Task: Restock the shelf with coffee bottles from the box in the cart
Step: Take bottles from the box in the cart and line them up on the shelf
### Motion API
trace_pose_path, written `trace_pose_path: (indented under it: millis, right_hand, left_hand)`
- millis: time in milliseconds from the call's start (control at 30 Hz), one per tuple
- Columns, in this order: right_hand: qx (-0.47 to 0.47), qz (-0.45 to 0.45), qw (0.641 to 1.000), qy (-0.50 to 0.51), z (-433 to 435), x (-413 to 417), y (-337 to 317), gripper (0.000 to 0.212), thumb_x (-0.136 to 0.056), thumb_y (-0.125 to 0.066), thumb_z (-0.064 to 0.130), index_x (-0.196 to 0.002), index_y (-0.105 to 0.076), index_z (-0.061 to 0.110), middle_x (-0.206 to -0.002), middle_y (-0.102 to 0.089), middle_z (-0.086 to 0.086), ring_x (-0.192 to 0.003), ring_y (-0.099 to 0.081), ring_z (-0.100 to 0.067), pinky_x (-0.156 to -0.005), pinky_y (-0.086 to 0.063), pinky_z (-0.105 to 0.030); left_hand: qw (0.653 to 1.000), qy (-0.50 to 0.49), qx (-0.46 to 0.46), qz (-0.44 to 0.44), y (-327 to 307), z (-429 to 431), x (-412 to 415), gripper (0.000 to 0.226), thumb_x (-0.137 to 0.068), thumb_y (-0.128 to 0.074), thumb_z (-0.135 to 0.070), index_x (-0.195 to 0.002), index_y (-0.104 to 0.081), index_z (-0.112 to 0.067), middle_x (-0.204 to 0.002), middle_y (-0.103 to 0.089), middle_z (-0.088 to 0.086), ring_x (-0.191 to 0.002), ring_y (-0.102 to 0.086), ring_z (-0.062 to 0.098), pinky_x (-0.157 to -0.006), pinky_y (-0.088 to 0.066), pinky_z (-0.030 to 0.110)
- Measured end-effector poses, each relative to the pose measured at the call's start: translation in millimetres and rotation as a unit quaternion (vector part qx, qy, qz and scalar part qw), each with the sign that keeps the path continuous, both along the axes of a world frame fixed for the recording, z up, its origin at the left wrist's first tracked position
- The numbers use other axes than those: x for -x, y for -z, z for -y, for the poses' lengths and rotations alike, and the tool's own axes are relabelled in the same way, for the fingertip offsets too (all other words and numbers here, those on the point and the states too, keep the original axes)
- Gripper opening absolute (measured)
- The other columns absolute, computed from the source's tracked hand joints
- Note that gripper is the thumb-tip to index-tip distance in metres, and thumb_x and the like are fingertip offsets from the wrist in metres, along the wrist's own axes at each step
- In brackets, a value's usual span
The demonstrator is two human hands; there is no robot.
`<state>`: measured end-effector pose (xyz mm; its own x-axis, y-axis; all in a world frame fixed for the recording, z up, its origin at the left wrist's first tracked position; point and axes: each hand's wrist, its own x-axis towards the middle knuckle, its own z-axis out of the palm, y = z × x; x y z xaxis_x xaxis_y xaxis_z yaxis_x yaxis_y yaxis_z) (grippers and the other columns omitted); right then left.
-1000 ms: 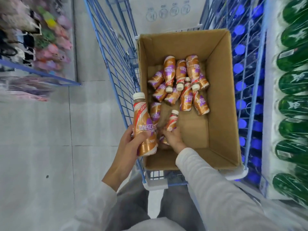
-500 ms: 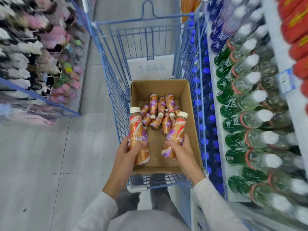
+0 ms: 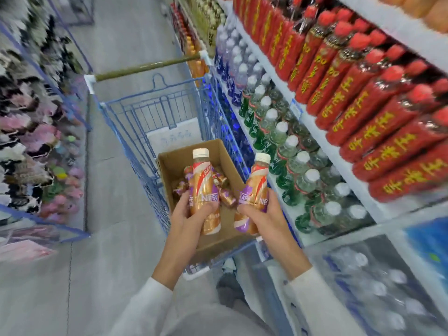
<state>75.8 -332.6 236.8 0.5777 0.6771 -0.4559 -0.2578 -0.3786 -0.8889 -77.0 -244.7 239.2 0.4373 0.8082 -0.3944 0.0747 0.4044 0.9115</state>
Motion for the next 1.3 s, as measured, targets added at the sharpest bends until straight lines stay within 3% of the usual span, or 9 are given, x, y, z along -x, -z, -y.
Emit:
trace_pose_path:
  millis: [133, 267, 367, 600, 733, 967, 1100, 1233, 1300]
  right_hand:
    - [-0.031, 0.011, 0.998, 0.05, 58, 11, -27, 0.049, -0.083, -0.078, 0.008, -0.12, -0.052, 0.027, -0.09, -0.071, 0.004, -0.075, -0.07, -0.008, -0.073, -0.062, -0.037]
    - [-0.044, 0.023, 0.991, 0.128, 123, 15, -56, 0.054, -0.084, -0.076, 0.006, -0.127, -0.049, 0.024, -0.099, -0.067, -0.001, -0.068, -0.068, -0.001, -0.056, -0.055, -0.021]
    - [-0.056, 0.038, 0.978, 0.196, 178, 12, -75, 0.054, -0.085, -0.074, 0.001, -0.128, -0.049, 0.022, -0.096, -0.066, -0.002, -0.061, -0.066, -0.001, -0.053, -0.053, -0.019]
    - [-0.089, 0.08, 0.915, 0.385, 317, -3, -110, 0.043, -0.085, -0.072, -0.004, -0.115, -0.052, 0.019, -0.088, -0.063, -0.005, -0.055, -0.061, -0.001, -0.049, -0.051, -0.019]
    - [-0.078, 0.121, 0.88, 0.453, 408, -10, -118, 0.044, -0.084, -0.074, -0.001, -0.115, -0.052, 0.022, -0.088, -0.065, -0.001, -0.059, -0.061, 0.0, -0.052, -0.05, -0.017]
    - [-0.084, 0.145, 0.839, 0.518, 555, -12, -134, 0.046, -0.083, -0.074, 0.001, -0.117, -0.054, 0.023, -0.091, -0.067, -0.004, -0.065, -0.065, -0.006, -0.056, -0.053, -0.02]
    - [-0.083, 0.161, 0.825, 0.536, 612, -18, -151, 0.046, -0.084, -0.071, -0.006, -0.12, -0.051, 0.015, -0.09, -0.063, -0.009, -0.055, -0.06, -0.005, -0.047, -0.049, -0.019]
    - [-0.097, 0.195, 0.815, 0.537, 649, -32, -174, 0.052, -0.082, -0.076, 0.002, -0.123, -0.052, 0.023, -0.096, -0.068, -0.005, -0.068, -0.067, -0.006, -0.056, -0.053, -0.02]
    - [-0.106, 0.217, 0.809, 0.537, 661, -44, -189, 0.051, -0.082, -0.077, 0.004, -0.122, -0.053, 0.023, -0.095, -0.068, -0.003, -0.071, -0.067, -0.006, -0.056, -0.052, -0.019]
  left_hand:
    - [0.998, 0.056, -0.015, 0.016, -12, 32, -1, 0.053, -0.083, -0.08, -0.029, -0.132, -0.06, -0.026, -0.114, -0.075, 0.002, -0.1, -0.073, 0.026, -0.088, -0.059, 0.047]
    - [0.991, 0.125, -0.042, 0.033, -25, 71, -20, 0.039, -0.085, -0.077, -0.021, -0.122, -0.065, -0.026, -0.102, -0.077, -0.002, -0.087, -0.075, 0.016, -0.076, -0.059, 0.033]
    - [0.978, 0.194, -0.059, 0.048, -39, 108, -45, 0.028, -0.087, -0.075, -0.017, -0.113, -0.068, -0.024, -0.097, -0.077, 0.002, -0.084, -0.073, 0.019, -0.076, -0.058, 0.035]
    - [0.932, 0.347, -0.054, 0.089, -65, 224, -123, 0.045, -0.085, -0.077, -0.02, -0.127, -0.062, -0.021, -0.106, -0.076, 0.003, -0.089, -0.074, 0.02, -0.076, -0.058, 0.035]
    - [0.899, 0.417, -0.065, 0.114, -81, 313, -161, 0.032, -0.078, -0.081, -0.015, -0.106, -0.068, -0.021, -0.089, -0.075, 0.0, -0.074, -0.07, 0.013, -0.064, -0.056, 0.026]
    - [0.864, 0.476, -0.08, 0.14, -95, 447, -194, 0.028, -0.08, -0.08, -0.013, -0.105, -0.067, -0.015, -0.088, -0.073, 0.004, -0.072, -0.068, 0.013, -0.059, -0.053, 0.02]
    - [0.855, 0.486, -0.077, 0.164, -114, 501, -211, 0.05, -0.058, -0.084, -0.037, -0.102, -0.069, -0.018, -0.086, -0.074, 0.004, -0.074, -0.068, 0.017, -0.067, -0.056, 0.031]
    - [0.826, 0.52, -0.093, 0.198, -143, 542, -228, 0.026, -0.081, -0.079, -0.011, -0.105, -0.067, -0.013, -0.09, -0.072, 0.013, -0.074, -0.067, 0.019, -0.06, -0.056, 0.025]
    - [0.813, 0.531, -0.112, 0.213, -161, 557, -240, 0.023, -0.086, -0.074, -0.009, -0.106, -0.067, -0.016, -0.089, -0.073, 0.01, -0.073, -0.068, 0.017, -0.061, -0.056, 0.023]
